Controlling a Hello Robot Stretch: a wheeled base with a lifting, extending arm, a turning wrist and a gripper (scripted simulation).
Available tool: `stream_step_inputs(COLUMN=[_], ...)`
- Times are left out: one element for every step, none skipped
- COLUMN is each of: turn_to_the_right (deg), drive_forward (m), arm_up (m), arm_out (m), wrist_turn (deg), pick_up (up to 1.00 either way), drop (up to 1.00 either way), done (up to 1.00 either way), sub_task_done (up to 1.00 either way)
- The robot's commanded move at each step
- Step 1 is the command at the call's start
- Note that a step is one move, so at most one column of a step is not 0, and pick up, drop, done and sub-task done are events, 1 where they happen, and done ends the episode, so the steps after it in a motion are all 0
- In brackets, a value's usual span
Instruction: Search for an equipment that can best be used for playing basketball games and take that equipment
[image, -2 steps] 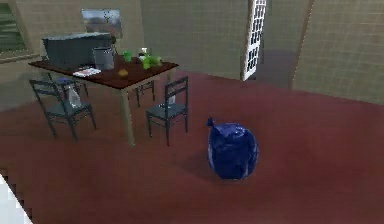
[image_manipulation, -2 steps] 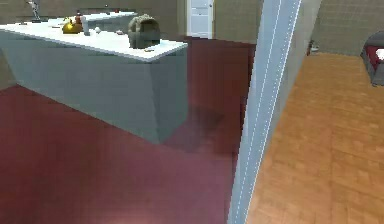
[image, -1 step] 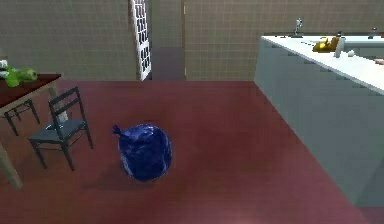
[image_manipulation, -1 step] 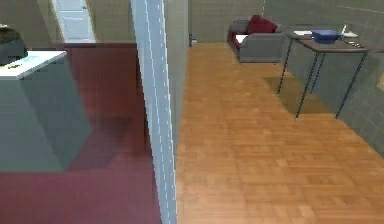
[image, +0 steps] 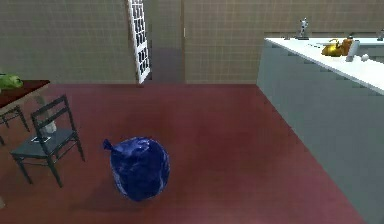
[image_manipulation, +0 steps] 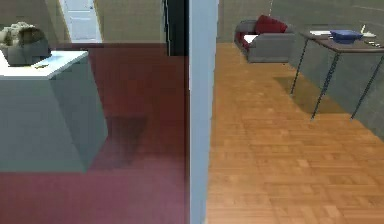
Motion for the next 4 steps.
stream_step_inputs(turn_to_the_right=[33.0,0.0,12.0,0.0], drive_forward=[0.0,1.0,0.0,0.05], arm_up=[0.0,0.0,0.0,0.0], arm_out=[0.0,0.0,0.0,0.0], wrist_turn=[0.0,0.0,0.0,0.0], pick_up=[0.0,0.0,0.0,0.0], drop=[0.0,0.0,0.0,0.0], done=[0.0,0.0,0.0,0.0], sub_task_done=[0.0,0.0,0.0,0.0])
